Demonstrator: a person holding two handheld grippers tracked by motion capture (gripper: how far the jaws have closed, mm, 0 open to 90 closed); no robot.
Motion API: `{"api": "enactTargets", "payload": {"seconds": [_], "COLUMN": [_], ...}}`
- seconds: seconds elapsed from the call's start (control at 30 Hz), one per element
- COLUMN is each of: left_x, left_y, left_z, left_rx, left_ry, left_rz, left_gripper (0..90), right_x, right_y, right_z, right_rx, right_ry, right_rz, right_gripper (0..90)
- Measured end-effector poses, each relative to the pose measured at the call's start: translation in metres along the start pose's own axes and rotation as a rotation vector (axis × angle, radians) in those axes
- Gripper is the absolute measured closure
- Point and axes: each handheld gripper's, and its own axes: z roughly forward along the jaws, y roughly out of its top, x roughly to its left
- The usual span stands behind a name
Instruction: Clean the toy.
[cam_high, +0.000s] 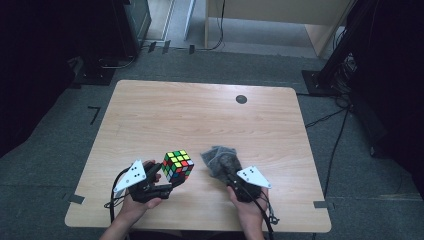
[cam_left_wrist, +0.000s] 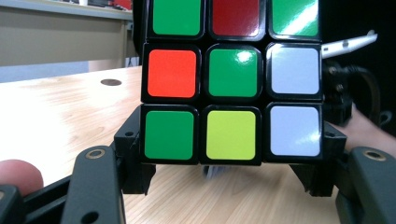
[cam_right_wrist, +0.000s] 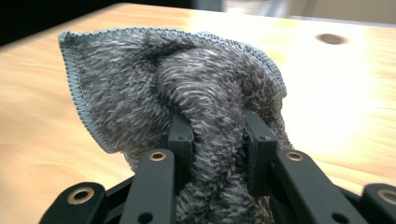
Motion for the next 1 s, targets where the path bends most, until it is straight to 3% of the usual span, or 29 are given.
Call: {"api": "enactTargets", "payload": {"seconds": [0.13, 0.23, 0.37, 0.47, 0.57, 0.63, 0.8, 0.9, 1.0], "left_x": [0.001, 0.003, 0.006, 0.009, 0.011, 0.011, 0.004, -0.001, -0.006], "left_y": [-0.004, -0.007, -0.009, -0.011, -0.013, -0.016, -0.021, -0.023, -0.025], "left_z": [0.002, 0.004, 0.005, 0.005, 0.006, 0.008, 0.015, 0.019, 0.023], "left_rx": [0.024, 0.04, 0.051, 0.058, 0.063, 0.068, 0.095, 0.093, 0.098], "left_ry": [0.016, 0.027, 0.051, 0.065, 0.081, 0.093, 0.111, 0.101, 0.102], "left_rz": [0.016, 0.016, 0.014, 0.011, 0.008, 0.014, 0.08, 0.102, 0.134], "left_gripper": [34.0, 33.9, 34.0, 33.9, 34.0, 34.0, 34.0, 34.0, 33.9], "right_x": [-0.018, -0.023, -0.026, -0.027, -0.024, -0.018, 0.014, 0.033, 0.046], "right_y": [0.0, -0.004, -0.006, -0.001, 0.011, 0.021, 0.042, 0.049, 0.049], "right_z": [0.002, 0.006, 0.011, 0.007, -0.003, -0.011, -0.026, -0.029, -0.026], "right_rx": [0.044, 0.093, 0.144, 0.119, 0.059, 0.005, -0.085, -0.092, -0.059], "right_ry": [-0.055, -0.043, -0.05, -0.06, -0.046, 0.007, 0.223, 0.338, 0.426], "right_rz": [-0.004, -0.008, 0.016, 0.012, 0.046, 0.093, 0.171, 0.231, 0.301], "right_gripper": [69.6, 66.0, 42.8, 32.9, 31.5, 31.2, 30.4, 26.6, 19.3]}}
